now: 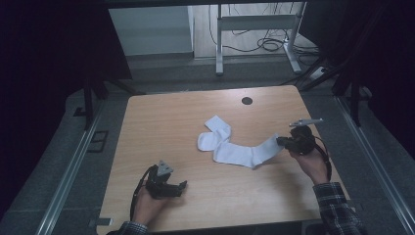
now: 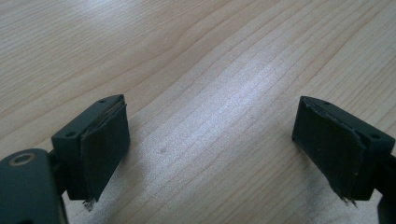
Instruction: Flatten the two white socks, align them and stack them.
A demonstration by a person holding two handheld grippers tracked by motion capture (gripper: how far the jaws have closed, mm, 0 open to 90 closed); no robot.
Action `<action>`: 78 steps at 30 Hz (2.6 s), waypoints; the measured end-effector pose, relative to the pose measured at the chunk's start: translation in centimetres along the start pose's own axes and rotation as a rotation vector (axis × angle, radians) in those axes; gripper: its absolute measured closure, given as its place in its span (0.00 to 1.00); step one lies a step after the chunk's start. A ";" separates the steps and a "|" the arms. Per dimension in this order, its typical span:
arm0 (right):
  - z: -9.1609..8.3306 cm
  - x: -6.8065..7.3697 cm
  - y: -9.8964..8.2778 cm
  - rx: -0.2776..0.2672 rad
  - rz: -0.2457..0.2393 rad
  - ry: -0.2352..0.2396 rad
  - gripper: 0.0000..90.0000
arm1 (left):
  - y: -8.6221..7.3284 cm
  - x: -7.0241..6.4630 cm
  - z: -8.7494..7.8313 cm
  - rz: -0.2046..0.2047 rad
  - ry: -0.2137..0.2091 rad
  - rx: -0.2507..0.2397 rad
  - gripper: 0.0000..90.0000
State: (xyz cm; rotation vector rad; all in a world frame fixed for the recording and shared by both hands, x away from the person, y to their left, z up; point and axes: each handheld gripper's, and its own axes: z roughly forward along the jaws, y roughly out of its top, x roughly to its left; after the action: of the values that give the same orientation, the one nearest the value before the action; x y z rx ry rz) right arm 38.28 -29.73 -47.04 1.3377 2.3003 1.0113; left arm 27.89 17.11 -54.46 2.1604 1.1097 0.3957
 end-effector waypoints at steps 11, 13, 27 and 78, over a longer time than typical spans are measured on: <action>0.6 -2.1 -3.3 -0.021 0.043 -0.027 0.70 | 0.2 0.1 0.2 -0.001 0.001 -0.001 0.13; 0.5 -2.1 -3.5 -0.021 0.036 -0.028 0.68 | 0.3 0.1 0.2 -0.006 0.006 0.002 0.13; 1.0 -2.4 -4.1 -0.007 0.039 -0.057 0.60 | 4.2 -1.0 0.3 0.031 0.002 -0.052 0.34; 1.3 0.6 -3.5 0.010 -0.061 -0.047 0.95 | 11.6 -4.5 5.7 0.129 -0.063 -0.062 0.94</action>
State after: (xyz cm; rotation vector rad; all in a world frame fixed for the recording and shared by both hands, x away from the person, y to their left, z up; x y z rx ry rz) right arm 36.47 -29.79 -50.28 1.2736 2.2996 0.9412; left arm 35.23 6.24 -50.57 2.1807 0.9146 0.4120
